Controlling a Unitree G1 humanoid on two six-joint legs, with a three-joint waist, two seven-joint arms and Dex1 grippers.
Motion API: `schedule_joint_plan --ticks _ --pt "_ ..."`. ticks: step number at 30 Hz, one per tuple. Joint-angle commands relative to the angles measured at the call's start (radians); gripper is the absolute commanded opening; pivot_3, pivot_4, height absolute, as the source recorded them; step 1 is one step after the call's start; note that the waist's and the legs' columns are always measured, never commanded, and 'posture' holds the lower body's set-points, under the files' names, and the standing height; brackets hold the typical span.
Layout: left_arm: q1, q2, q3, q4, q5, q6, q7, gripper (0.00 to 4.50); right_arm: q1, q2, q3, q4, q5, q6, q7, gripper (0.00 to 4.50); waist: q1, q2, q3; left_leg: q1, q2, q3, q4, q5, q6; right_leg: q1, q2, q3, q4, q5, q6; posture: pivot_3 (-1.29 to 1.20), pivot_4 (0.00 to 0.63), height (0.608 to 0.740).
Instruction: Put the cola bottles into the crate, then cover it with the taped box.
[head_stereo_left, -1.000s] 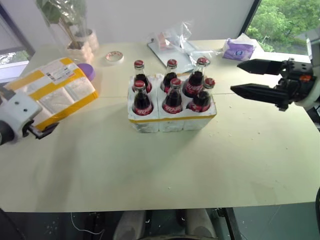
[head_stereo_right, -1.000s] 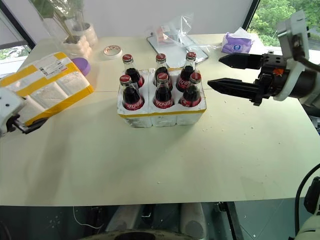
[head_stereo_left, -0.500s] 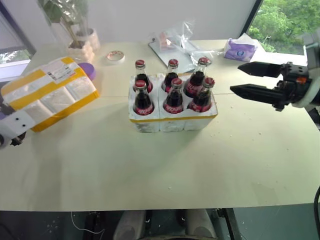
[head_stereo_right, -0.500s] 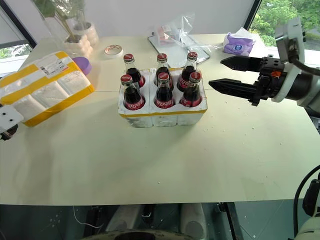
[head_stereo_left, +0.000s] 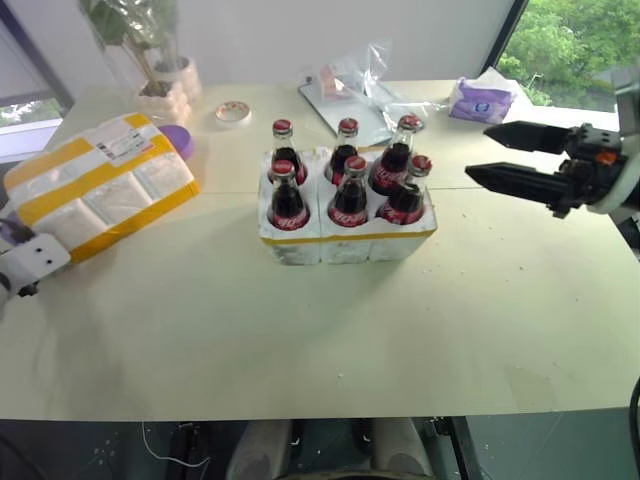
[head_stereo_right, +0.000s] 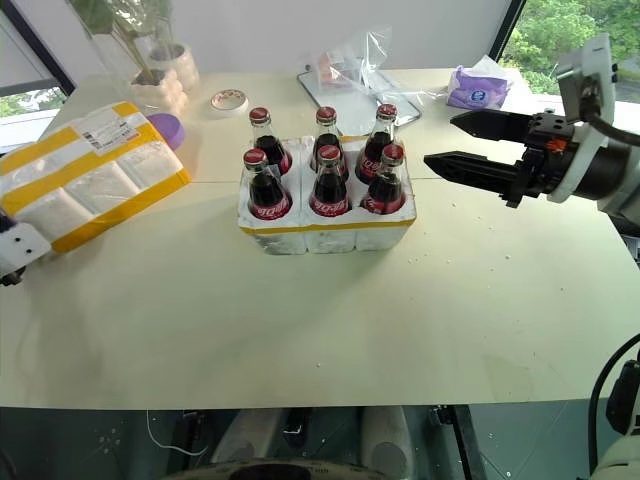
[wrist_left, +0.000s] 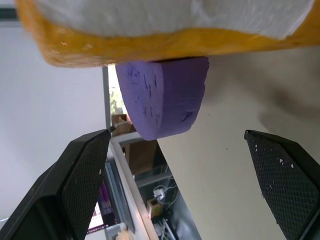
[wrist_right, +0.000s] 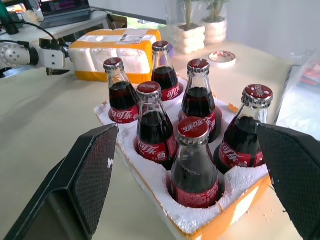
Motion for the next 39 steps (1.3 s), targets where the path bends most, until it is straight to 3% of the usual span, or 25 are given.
schedule_joint_plan --ticks 1,4,5,7,11,17,21,26,33,39 --pt "-0.093 -0.016 -0.047 0.136 0.043 -0.074 0.064 4.5 -0.009 -0.012 -0.043 -0.018 0.008 -0.007 -0.012 4.46 -0.002 0.0 0.0 0.0 0.0 0.0 0.0 0.0 0.0 0.0 0.0 0.0 0.0 0.0 0.0 0.0 0.15 0.738" --pt "-0.163 -0.032 -0.082 0.228 0.057 -0.121 0.087 4.5 -0.006 -0.013 -0.05 -0.018 0.011 -0.005 -0.021 4.46 -0.003 -0.001 -0.001 0.0 0.0 0.0 0.0 0.0 0.0 0.0 0.0 0.0 0.0 0.0 0.001 0.0 0.15 0.738" --pt "-0.18 -0.036 -0.086 0.25 0.054 -0.133 0.091 4.25 -0.003 -0.014 -0.054 -0.021 0.013 -0.004 -0.024 4.5 -0.003 -0.001 -0.001 0.0 0.0 0.0 0.0 0.0 0.0 0.0 0.0 0.0 0.001 0.0 0.001 0.0 0.15 0.738" --pt "-0.206 -0.038 -0.096 0.284 0.052 -0.152 0.093 3.62 0.004 -0.015 -0.065 -0.027 0.018 0.001 -0.03 4.5 -0.003 -0.001 -0.001 0.0 0.0 0.0 0.0 0.0 0.0 0.0 0.0 0.0 0.001 0.0 0.001 0.0 0.15 0.738" --pt "-0.24 -0.036 -0.109 0.324 0.055 -0.155 0.105 1.66 0.023 -0.019 -0.084 -0.038 0.016 0.001 -0.043 4.5 -0.003 -0.002 -0.001 0.0 0.0 0.0 0.0 0.0 0.0 0.0 0.0 0.0 0.001 0.0 0.001 0.0 0.15 0.738" --pt "-0.28 -0.007 -0.101 0.298 0.037 -0.172 0.102 1.66 0.083 -0.045 -0.108 -0.04 -0.011 -0.005 -0.033 4.5 -0.001 -0.003 -0.002 0.0 0.0 0.0 0.001 0.0 0.0 0.0 0.0 0.0 0.001 0.0 0.001 0.0 0.15 0.738" --pt "-0.299 0.028 -0.055 0.184 -0.011 -0.185 0.064 1.66 0.136 -0.075 -0.115 -0.004 -0.036 -0.007 -0.011 4.5 -0.002 -0.006 -0.004 0.0 0.0 0.0 0.001 0.0 0.0 0.0 0.0 0.0 0.001 0.0 0.001 0.0 0.15 0.738" --pt "-0.264 0.056 0.039 -0.121 -0.1 -0.128 -0.031 1.66 0.199 -0.091 -0.115 0.033 -0.122 -0.073 -0.007 4.5 -0.003 -0.007 -0.004 -0.001 0.0 0.0 0.001 0.0 0.0 0.0 -0.001 0.001 0.001 0.0 0.001 0.0 0.15 0.738" --pt "-0.246 0.023 0.132 -0.64 -0.207 0.115 -0.216 1.66 0.221 -0.058 -0.098 0.078 -0.163 -0.102 -0.019 4.5 -0.005 -0.007 -0.004 -0.001 0.0 0.0 0.002 0.0 0.0 0.0 0.0 0.001 0.001 0.0 0.001 0.0 0.15 0.738" --pt "-0.323 -0.033 0.12 -0.875 -0.233 0.22 -0.292 1.66 0.184 -0.033 -0.067 0.12 -0.185 -0.113 -0.032 4.5 -0.004 -0.007 -0.004 -0.001 0.0 0.001 0.002 0.001 0.0 0.0 0.002 0.0 0.001 0.0 0.001 0.0 0.15 0.738"
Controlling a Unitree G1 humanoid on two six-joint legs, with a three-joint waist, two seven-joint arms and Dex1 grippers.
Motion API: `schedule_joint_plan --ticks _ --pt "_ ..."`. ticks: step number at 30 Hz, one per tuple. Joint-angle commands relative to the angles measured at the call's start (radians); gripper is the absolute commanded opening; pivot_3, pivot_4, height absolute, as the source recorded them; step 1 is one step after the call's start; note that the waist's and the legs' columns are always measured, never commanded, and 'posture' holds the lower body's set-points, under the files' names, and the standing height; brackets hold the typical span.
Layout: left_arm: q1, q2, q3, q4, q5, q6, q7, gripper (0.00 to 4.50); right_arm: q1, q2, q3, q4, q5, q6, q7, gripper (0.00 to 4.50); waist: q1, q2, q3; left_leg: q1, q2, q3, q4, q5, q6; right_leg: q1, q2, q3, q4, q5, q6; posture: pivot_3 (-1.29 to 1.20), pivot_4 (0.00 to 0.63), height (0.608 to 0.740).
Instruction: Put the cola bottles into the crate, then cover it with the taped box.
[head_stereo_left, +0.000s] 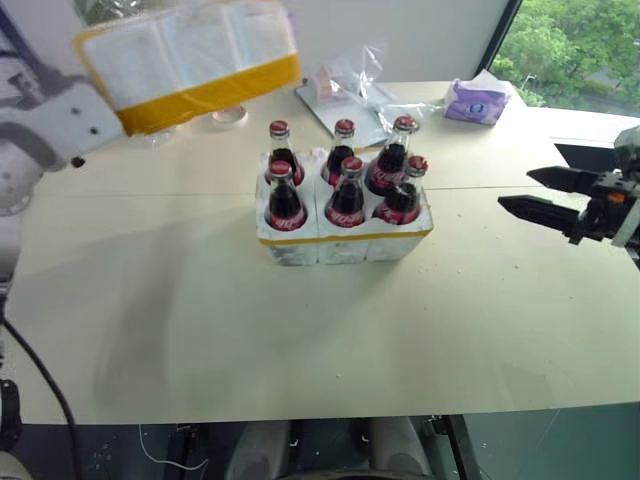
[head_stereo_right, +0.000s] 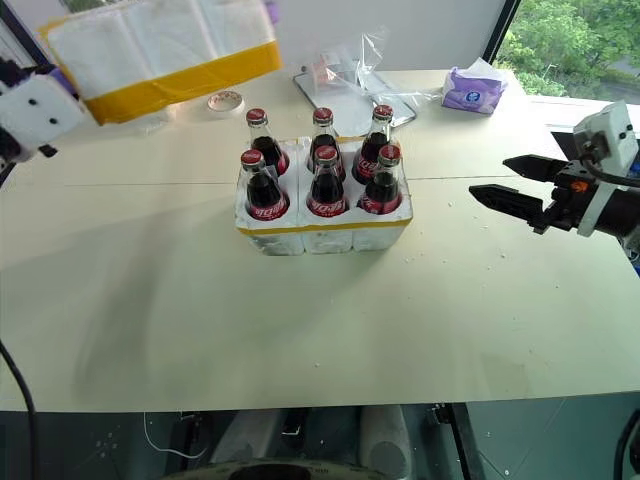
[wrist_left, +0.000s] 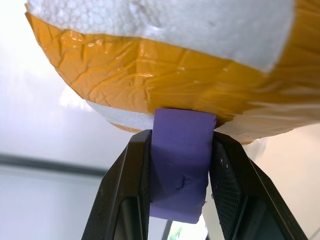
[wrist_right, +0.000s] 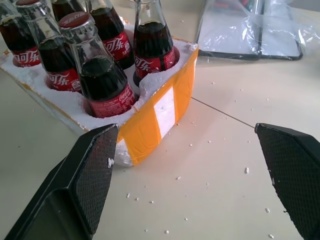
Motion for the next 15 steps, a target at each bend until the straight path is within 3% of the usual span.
schedule_joint_plan --ticks 1,15 --pt "-0.066 -0.012 0.036 -0.117 -0.026 0.035 -0.024 1.66 -0.035 0.001 -0.009 0.007 -0.012 -0.024 -0.004 4.5 0.001 0.0 0.0 0.0 0.0 0.0 0.0 0.0 0.0 0.0 0.0 0.0 0.0 0.0 0.0 0.0 0.15 0.738" --pt "-0.061 -0.082 0.009 -0.386 -0.12 0.1 -0.186 1.66 -0.031 0.034 -0.018 0.022 -0.035 -0.026 -0.024 4.5 0.001 0.0 0.0 0.0 0.0 0.0 0.001 0.0 0.0 0.001 0.0 0.0 0.0 0.0 0.0 0.0 0.15 0.738"
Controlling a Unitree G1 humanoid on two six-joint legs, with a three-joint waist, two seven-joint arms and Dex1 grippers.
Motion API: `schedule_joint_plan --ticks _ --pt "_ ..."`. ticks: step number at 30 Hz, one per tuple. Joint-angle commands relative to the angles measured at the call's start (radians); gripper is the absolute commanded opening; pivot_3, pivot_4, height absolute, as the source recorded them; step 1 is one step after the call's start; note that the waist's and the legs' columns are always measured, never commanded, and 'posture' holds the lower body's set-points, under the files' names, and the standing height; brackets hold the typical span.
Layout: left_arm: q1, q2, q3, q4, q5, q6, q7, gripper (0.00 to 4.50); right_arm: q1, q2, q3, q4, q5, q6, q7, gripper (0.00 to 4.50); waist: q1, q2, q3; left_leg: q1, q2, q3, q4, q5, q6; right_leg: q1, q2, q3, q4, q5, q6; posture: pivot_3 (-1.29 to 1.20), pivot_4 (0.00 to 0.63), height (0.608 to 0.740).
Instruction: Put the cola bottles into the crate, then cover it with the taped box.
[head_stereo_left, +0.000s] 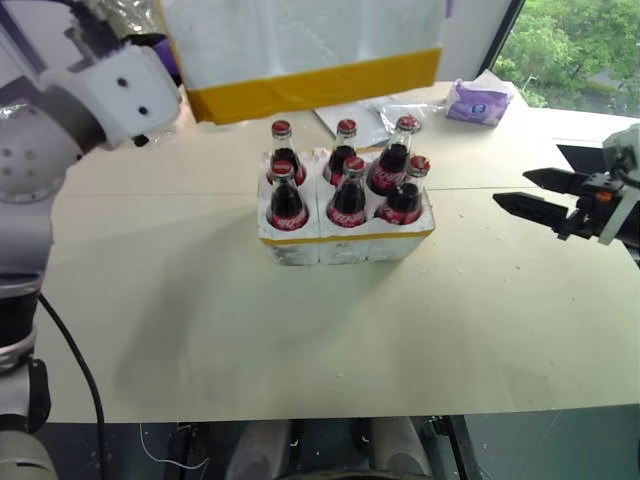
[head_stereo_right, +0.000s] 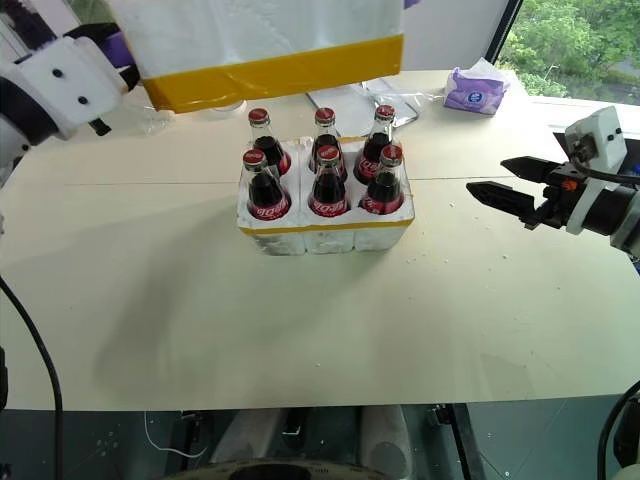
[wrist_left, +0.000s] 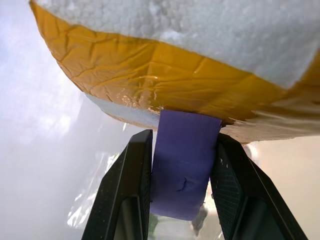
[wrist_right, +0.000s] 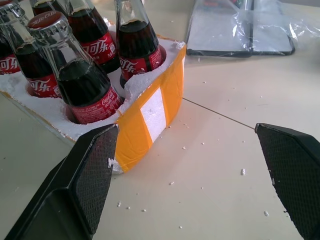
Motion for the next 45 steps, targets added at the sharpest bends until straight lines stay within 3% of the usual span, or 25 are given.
schedule_joint_plan --ticks 1,10,18,24,25,32,35,38,40,45 --pt "0.003 -0.014 0.012 -0.082 -0.02 0.03 -0.024 1.66 -0.004 0.0 -0.039 -0.016 0.003 -0.014 -0.004 4.5 0.001 0.0 0.0 0.0 0.0 0.0 0.0 0.0 0.0 0.0 0.0 0.0 0.0 0.0 0.0 0.0 0.15 0.738" --pt "0.121 0.003 -0.024 -0.141 0.078 -0.042 -0.051 1.66 0.001 0.004 -0.042 -0.023 0.007 -0.01 -0.014 4.5 0.0 0.0 0.0 0.001 0.0 0.0 0.0 0.0 0.0 0.001 0.0 0.0 0.0 0.0 0.0 0.0 0.15 0.738" --pt "0.212 -0.013 -0.118 -0.084 0.274 -0.191 0.012 1.66 -0.024 0.008 -0.035 -0.018 0.012 -0.012 -0.022 4.5 0.003 0.0 0.0 0.002 0.0 0.0 0.0 0.0 0.0 0.002 0.0 0.0 0.0 0.0 0.0 0.0 0.15 0.738" --pt "0.283 -0.028 -0.083 -0.068 0.302 -0.232 0.034 4.46 -0.014 0.015 -0.039 -0.028 0.012 -0.013 -0.024 4.5 0.001 0.0 0.0 0.002 0.0 0.0 0.0 0.0 0.001 0.002 0.0 0.0 0.0 0.0 0.0 0.0 0.15 0.738" --pt "0.303 -0.033 -0.065 -0.073 0.279 -0.222 0.025 4.46 -0.007 0.013 -0.041 -0.031 0.01 -0.013 -0.022 4.5 0.0 0.0 0.0 0.002 0.0 0.0 0.0 0.0 0.001 0.002 0.0 0.0 0.0 0.0 0.0 0.0 0.15 0.738" --pt "0.394 -0.114 0.198 -0.185 -0.232 0.111 -0.189 4.46 0.024 0.002 -0.058 -0.038 0.01 -0.011 -0.014 4.5 0.001 0.0 0.0 0.002 0.0 0.0 0.0 0.0 0.001 0.002 0.0 0.0 0.0 0.0 0.0 0.0 0.15 0.738" --pt "0.424 -0.098 0.372 -0.211 -0.609 0.46 -0.31 4.46 0.026 -0.003 -0.054 -0.035 0.004 -0.014 -0.006 4.5 -0.001 0.001 0.0 0.002 0.0 0.0 0.001 0.0 0.0 0.002 0.0 0.0 0.0 0.0 0.0 0.0 0.15 0.738" --pt "0.411 -0.02 0.576 -0.095 -1.028 0.865 -0.41 4.46 0.022 -0.007 -0.044 -0.036 0.001 -0.018 0.01 4.5 -0.007 0.001 0.0 0.003 0.001 0.0 0.001 0.0 0.0 0.002 0.001 0.0 0.002 0.0 0.0 0.0 0.15 0.738" --pt "0.388 0.034 0.624 0.013 -1.11 0.961 -0.441 4.46 0.012 -0.009 -0.036 -0.034 0.001 -0.025 0.025 4.5 -0.011 0.001 0.0 0.004 0.001 0.0 0.001 0.0 0.0 0.002 0.001 0.0 0.003 0.0 0.0 0.0 0.15 0.738" --pt "0.384 0.142 0.565 0.128 -1.063 0.921 -0.482 4.46 -0.009 -0.01 -0.029 -0.041 0.018 -0.028 0.072 4.5 -0.008 0.001 0.0 0.015 0.001 0.0 -0.001 0.0 0.0 0.014 0.001 0.0 0.0 -0.001 0.0 0.0 0.15 0.738"
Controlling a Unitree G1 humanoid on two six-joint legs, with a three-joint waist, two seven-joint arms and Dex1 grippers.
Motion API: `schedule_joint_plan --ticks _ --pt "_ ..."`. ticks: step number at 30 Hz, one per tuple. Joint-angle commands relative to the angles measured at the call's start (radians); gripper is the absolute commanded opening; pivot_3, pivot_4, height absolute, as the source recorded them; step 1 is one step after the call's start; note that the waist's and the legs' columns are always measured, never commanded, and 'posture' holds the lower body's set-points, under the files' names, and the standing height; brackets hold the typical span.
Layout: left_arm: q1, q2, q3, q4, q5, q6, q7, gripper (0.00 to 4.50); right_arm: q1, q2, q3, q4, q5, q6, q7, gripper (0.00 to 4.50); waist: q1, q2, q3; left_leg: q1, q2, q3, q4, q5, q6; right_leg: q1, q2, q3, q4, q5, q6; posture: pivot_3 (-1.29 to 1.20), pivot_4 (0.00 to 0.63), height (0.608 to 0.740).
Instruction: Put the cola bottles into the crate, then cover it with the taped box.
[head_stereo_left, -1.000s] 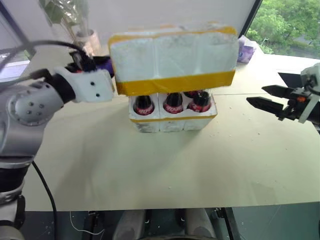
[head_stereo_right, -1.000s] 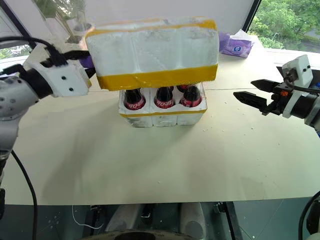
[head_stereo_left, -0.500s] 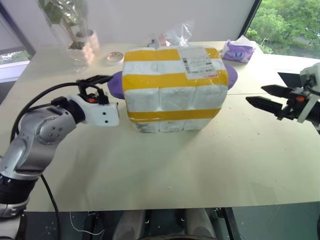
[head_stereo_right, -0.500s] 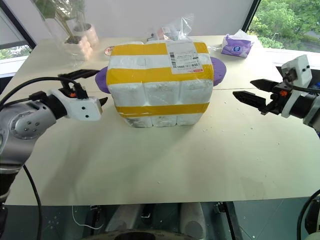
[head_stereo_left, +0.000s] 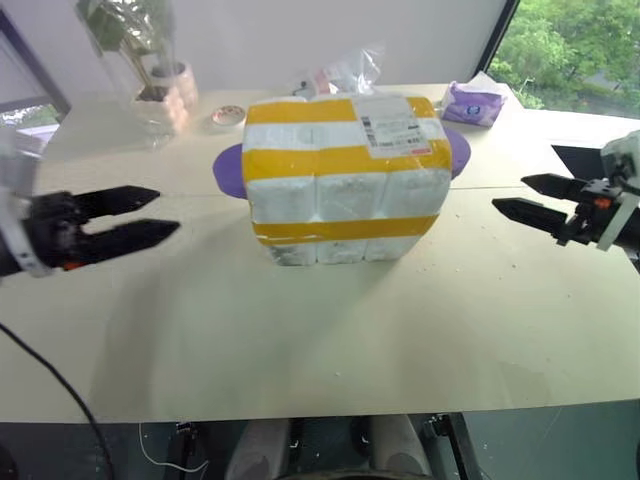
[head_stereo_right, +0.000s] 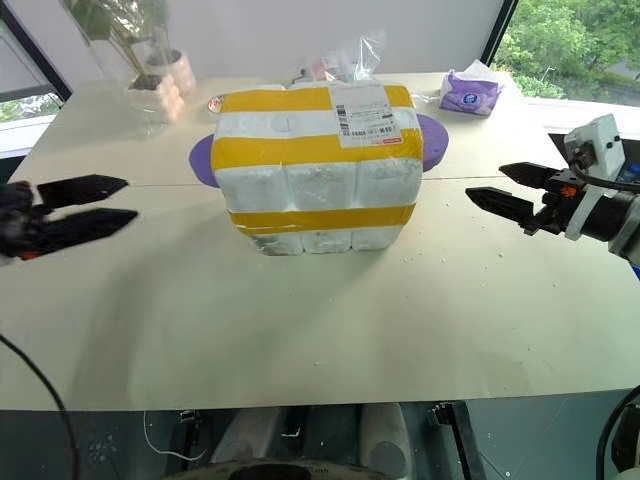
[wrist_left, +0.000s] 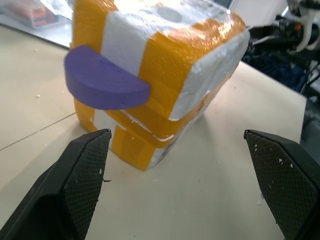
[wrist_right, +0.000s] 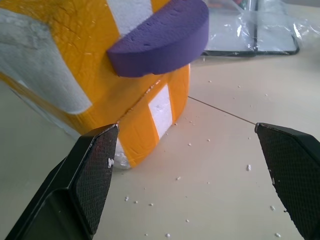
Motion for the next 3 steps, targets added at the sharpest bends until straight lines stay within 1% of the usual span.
schedule_joint_plan --ticks 1,3 --pt "-0.007 0.054 -0.027 0.036 0.013 -0.036 -0.041 4.46 -0.023 -0.026 -0.014 -0.04 0.02 -0.017 0.04 4.5 0.001 0.0 0.0 0.001 0.0 0.0 0.0 0.0 0.0 0.001 0.0 0.0 0.0 0.0 0.0 0.0 0.15 0.738" --pt "-0.032 0.065 -0.057 0.056 0.027 -0.058 -0.035 4.46 -0.021 -0.02 0.004 -0.072 0.041 -0.018 0.086 4.5 0.002 0.0 0.0 0.001 0.0 0.0 0.0 0.0 0.0 0.001 0.0 0.0 -0.001 0.0 -0.001 0.0 0.15 0.738"
